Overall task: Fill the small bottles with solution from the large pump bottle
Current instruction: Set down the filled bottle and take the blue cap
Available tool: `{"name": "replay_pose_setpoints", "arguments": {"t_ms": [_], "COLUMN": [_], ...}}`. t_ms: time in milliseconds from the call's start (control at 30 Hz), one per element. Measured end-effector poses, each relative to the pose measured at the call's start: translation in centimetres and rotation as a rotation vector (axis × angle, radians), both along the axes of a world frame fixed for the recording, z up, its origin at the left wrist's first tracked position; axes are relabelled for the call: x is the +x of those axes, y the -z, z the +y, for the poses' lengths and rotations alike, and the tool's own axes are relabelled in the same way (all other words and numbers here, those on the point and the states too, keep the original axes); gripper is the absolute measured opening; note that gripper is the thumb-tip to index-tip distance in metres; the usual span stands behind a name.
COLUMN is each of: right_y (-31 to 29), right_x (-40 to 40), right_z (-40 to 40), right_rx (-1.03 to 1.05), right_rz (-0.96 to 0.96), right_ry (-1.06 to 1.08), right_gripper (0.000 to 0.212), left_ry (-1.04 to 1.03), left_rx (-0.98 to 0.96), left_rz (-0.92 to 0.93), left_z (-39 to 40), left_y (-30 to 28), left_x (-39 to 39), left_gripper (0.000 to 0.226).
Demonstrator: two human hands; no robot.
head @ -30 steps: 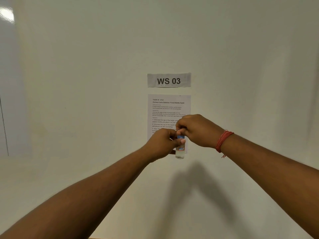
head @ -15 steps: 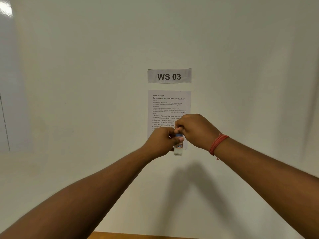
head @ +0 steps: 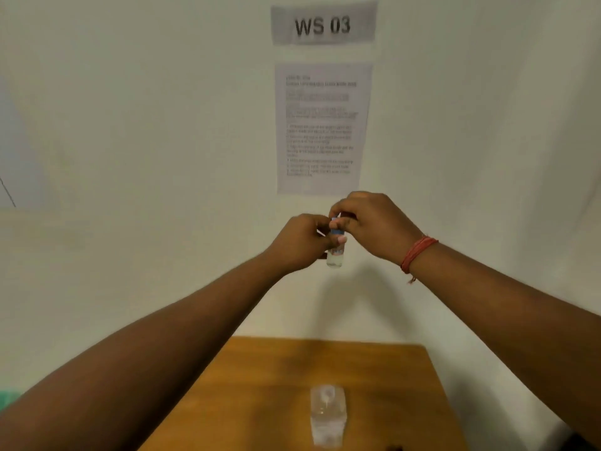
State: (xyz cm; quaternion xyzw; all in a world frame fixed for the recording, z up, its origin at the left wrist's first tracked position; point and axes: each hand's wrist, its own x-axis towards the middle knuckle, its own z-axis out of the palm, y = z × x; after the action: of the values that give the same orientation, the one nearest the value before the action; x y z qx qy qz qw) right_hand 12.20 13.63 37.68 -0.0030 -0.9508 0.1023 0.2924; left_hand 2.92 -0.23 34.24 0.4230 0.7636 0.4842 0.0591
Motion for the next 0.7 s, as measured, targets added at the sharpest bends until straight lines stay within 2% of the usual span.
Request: {"name": "replay_pose_setpoints", "arguments": {"t_ms": [100, 300, 367, 533, 700], "right_y": [6.0, 18.4, 22.3, 30.6, 38.1], "right_x": [0.6, 3.0, 4.2, 7.5, 9.4], "right_z": [-0.4, -2.1, -3.1, -5.4, -7.3], "right_rx": [-0.101, -0.306, -0.354, -0.444, -0.561], "right_rz": [-0.045, -0.115, -0.179, -0.272, -0.393], "right_ry": [-0.012, -0.027, -0.010, 0.001, 0.065], "right_gripper": [0.013, 0.014, 0.012, 0.012, 0.020], "left_ry": [-0.005, -0.011, -0.003, 0.033, 0.046], "left_rx": [-0.059, -0.196, -0.248, -0.310, -0.362], "left_rz": [-0.043, -0.126, -0.147, -0.194, -0.249], "left_z": [-0.6, -2.4, -3.2, -5.2, -6.6], "left_y": [5.5, 17.0, 20.7, 28.7, 35.9], "left_x": [0.8, 3.3, 4.4, 7.2, 9.5], "left_gripper": [0.007, 0.017, 0.013, 0.004, 0.007]}}
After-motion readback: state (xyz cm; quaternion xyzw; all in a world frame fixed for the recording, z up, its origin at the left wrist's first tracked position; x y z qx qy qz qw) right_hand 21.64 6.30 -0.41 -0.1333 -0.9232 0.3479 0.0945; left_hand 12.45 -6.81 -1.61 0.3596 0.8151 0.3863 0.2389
